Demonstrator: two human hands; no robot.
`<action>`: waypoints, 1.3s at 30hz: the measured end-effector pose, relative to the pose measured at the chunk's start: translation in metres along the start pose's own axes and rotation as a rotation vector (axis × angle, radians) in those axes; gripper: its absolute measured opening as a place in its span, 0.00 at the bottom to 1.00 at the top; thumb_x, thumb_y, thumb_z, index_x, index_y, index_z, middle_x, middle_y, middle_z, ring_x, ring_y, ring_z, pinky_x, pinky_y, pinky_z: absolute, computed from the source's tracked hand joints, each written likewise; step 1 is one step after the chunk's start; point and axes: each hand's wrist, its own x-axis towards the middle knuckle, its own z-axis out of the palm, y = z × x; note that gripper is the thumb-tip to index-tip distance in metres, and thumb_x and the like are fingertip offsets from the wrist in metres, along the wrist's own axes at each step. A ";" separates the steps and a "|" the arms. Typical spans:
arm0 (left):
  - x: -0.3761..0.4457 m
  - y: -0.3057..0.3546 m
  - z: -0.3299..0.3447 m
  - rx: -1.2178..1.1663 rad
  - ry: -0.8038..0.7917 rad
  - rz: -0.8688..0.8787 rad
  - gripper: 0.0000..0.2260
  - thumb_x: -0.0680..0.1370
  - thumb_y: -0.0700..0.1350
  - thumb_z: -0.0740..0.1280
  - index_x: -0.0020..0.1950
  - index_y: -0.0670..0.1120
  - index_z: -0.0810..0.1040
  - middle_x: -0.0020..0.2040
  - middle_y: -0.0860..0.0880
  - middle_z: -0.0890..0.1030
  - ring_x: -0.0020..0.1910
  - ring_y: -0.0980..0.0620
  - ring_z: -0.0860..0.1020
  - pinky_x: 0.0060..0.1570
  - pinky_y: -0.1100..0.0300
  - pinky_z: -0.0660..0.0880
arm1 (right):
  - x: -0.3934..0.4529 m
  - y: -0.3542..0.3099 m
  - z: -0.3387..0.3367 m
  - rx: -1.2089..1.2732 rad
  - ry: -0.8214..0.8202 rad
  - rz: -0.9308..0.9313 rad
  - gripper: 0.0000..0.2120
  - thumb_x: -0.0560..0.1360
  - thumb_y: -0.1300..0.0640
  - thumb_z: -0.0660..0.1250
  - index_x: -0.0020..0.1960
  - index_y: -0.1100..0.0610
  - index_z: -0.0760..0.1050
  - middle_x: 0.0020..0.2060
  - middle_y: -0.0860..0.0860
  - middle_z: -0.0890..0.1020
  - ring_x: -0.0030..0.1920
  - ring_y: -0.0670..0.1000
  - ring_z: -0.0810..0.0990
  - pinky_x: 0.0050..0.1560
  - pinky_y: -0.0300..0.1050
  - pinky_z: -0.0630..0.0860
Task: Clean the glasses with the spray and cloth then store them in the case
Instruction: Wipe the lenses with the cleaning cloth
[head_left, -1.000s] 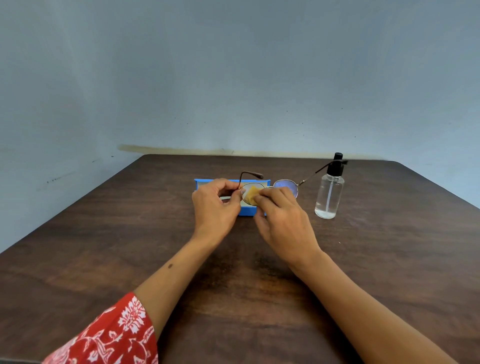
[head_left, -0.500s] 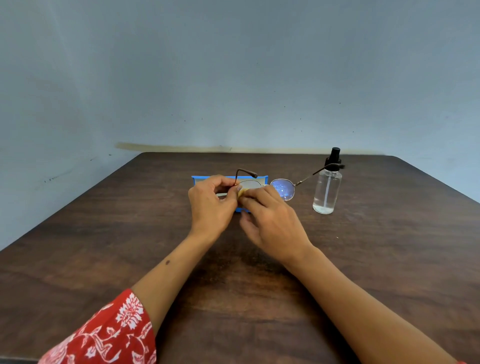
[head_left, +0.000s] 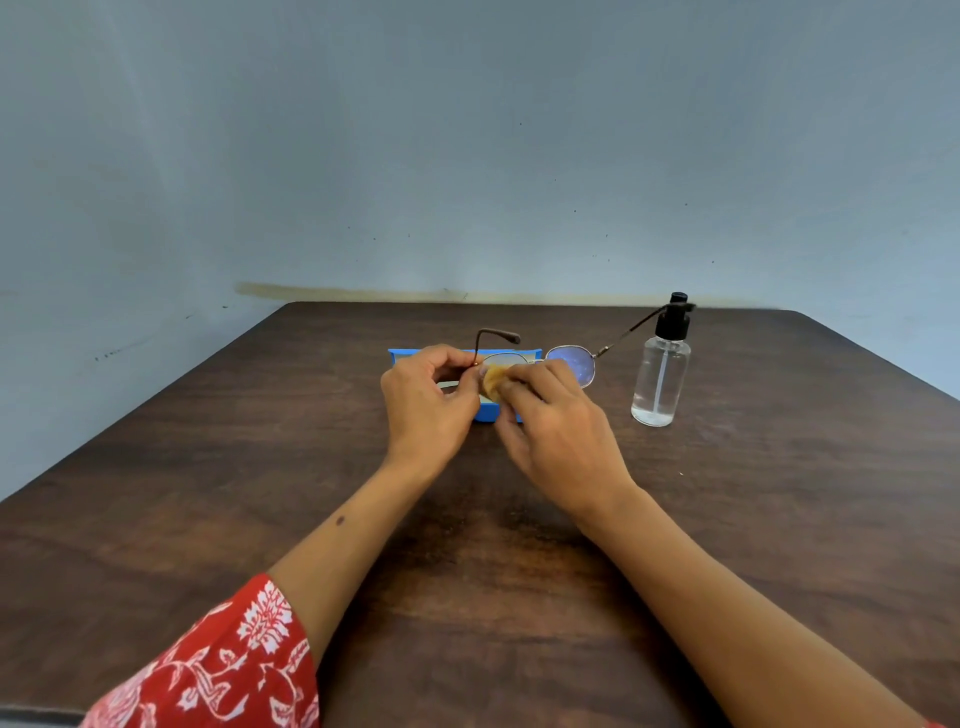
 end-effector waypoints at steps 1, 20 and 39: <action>0.000 0.000 0.000 0.000 -0.001 0.000 0.05 0.71 0.35 0.71 0.44 0.42 0.83 0.38 0.53 0.81 0.38 0.64 0.79 0.37 0.75 0.74 | 0.000 0.002 0.001 -0.022 0.015 0.017 0.12 0.71 0.60 0.59 0.44 0.61 0.80 0.43 0.54 0.81 0.47 0.52 0.74 0.32 0.47 0.78; -0.002 0.000 0.003 0.000 -0.020 -0.048 0.03 0.71 0.38 0.72 0.44 0.43 0.83 0.38 0.54 0.81 0.36 0.66 0.79 0.36 0.75 0.74 | 0.003 0.016 -0.007 -0.112 0.154 0.064 0.07 0.71 0.66 0.69 0.49 0.65 0.80 0.49 0.58 0.81 0.51 0.52 0.73 0.40 0.44 0.78; -0.005 0.002 0.003 -0.073 -0.048 0.024 0.07 0.71 0.35 0.71 0.40 0.46 0.81 0.37 0.53 0.82 0.40 0.58 0.81 0.38 0.68 0.78 | 0.005 0.008 -0.007 -0.160 0.009 -0.048 0.14 0.70 0.62 0.57 0.47 0.64 0.80 0.44 0.56 0.81 0.48 0.56 0.76 0.49 0.44 0.74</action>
